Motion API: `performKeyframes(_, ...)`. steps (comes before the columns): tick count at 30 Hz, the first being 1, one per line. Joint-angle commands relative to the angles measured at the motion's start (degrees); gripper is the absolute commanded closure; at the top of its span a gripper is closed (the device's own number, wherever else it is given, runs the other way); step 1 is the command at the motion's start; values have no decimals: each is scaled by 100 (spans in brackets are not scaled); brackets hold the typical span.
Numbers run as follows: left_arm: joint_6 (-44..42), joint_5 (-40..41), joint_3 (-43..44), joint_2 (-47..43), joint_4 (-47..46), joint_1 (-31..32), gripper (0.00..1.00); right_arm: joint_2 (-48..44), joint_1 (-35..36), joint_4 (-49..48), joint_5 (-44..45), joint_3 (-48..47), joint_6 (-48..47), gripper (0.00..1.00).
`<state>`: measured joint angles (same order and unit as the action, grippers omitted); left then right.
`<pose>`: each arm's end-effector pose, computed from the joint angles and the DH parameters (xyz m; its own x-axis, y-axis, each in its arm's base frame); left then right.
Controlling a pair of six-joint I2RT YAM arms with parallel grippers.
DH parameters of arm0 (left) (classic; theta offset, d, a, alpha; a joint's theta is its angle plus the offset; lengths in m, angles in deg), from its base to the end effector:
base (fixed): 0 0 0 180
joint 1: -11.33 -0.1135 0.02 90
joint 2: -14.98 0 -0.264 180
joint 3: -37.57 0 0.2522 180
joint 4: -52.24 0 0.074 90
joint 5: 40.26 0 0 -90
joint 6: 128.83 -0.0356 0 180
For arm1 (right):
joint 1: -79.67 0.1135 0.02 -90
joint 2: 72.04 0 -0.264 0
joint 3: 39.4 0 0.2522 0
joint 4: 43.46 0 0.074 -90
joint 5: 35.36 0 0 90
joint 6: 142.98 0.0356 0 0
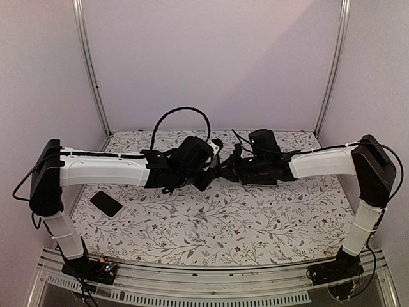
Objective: Take the phone out of the phone case
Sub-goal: Remove the phone case from the phone.
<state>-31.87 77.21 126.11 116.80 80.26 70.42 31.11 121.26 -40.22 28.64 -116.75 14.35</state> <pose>0.2190 -0.3338 0.2443 -0.4072 0.4708 -0.7826 0.5378 0.8162 0.2112 0.2887 0.2771 0.2094 -0.9549 0.2613 -0.1406 -0.0054 0.4584 0.8887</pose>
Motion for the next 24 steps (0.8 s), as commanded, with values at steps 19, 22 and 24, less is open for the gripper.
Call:
performKeyframes(19, -344, 599, 258, 304, -392, 155, 92, -147, 8, -319, -160, -222, 52, 100)
performKeyframes(22, -328, 664, 244, 227, -396, 155, 99, -155, 8, -304, -120, -226, 76, 100)
performKeyframes(24, -304, 712, 199, 149, -428, 155, 100, -155, 8, -292, -92, -230, 99, 100)
